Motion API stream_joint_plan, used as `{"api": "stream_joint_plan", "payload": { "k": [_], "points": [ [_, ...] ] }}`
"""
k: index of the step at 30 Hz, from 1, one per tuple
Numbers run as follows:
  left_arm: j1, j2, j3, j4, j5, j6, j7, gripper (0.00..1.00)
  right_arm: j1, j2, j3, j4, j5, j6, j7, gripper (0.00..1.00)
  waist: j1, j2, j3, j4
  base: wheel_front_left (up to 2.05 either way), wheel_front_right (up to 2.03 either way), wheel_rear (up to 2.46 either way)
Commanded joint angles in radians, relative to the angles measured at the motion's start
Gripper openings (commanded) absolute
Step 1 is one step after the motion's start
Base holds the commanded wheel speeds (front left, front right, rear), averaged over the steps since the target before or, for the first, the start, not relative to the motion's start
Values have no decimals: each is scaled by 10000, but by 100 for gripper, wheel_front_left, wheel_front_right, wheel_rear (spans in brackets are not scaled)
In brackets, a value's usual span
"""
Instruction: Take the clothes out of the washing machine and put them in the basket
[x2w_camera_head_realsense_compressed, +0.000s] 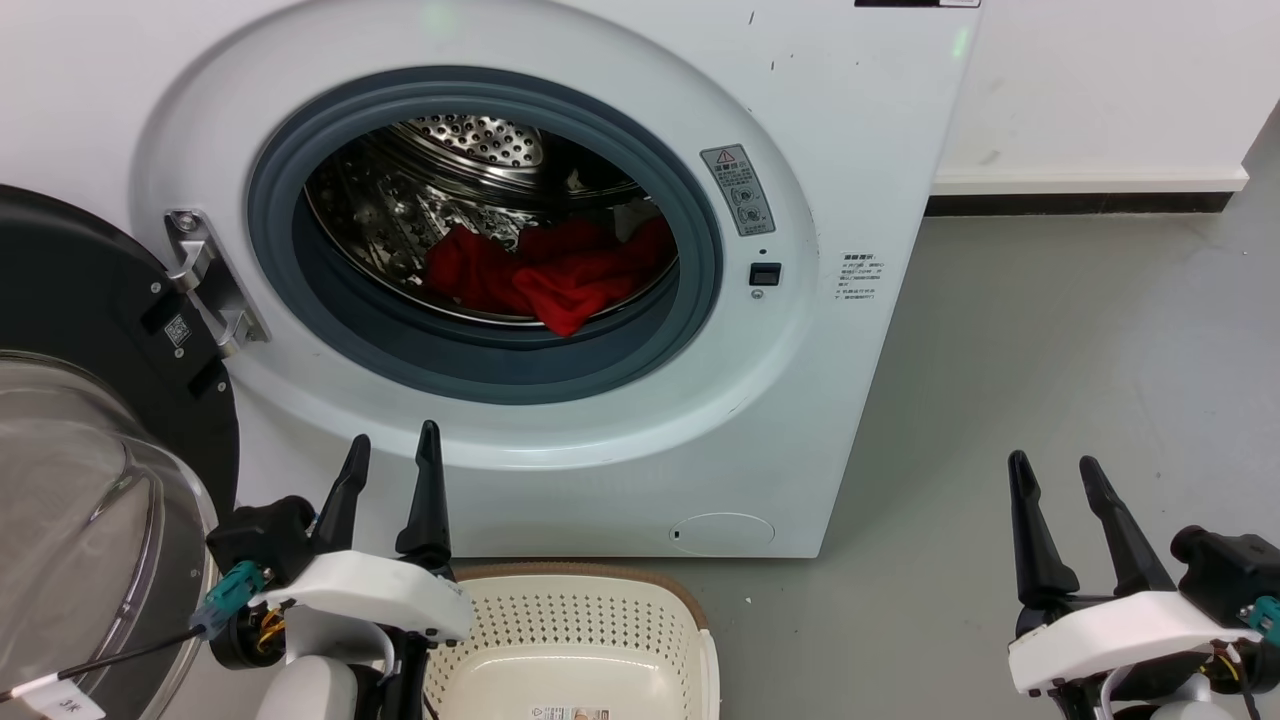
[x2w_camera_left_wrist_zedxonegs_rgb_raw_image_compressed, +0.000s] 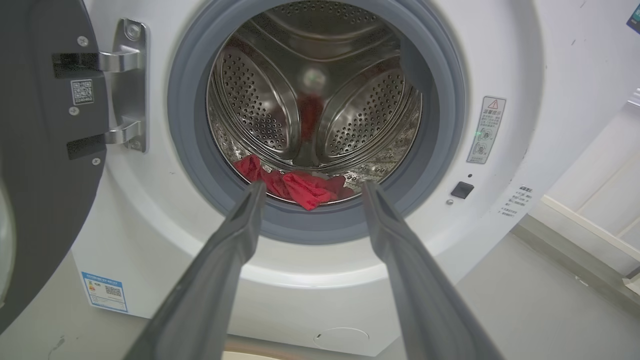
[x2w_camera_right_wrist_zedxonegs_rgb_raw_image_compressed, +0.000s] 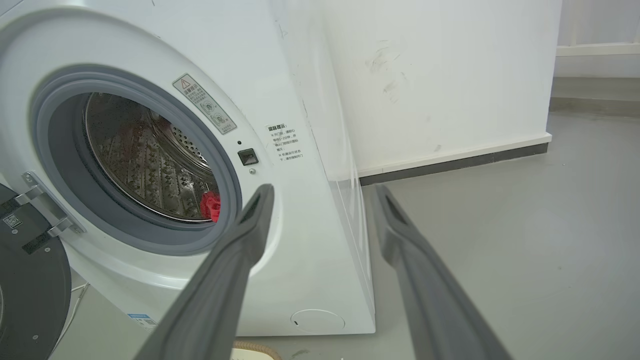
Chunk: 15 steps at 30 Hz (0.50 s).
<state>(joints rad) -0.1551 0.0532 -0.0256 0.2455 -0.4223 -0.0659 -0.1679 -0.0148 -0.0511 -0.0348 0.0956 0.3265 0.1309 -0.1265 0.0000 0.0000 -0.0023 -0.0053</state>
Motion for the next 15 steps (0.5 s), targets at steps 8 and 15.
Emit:
{"api": "stream_joint_plan", "payload": {
  "k": [8,15],
  "points": [
    [-302,117,-135,111,1005,51,-248,100,67,7,12,-42,-949,-2,-131,100,0,0,-11,11,0,0,0],
    [-356,128,-207,260,1639,83,-408,100,118,8,-44,-29,-1554,-2,-217,100,0,0,-18,26,0,0,0]
  ]
}}
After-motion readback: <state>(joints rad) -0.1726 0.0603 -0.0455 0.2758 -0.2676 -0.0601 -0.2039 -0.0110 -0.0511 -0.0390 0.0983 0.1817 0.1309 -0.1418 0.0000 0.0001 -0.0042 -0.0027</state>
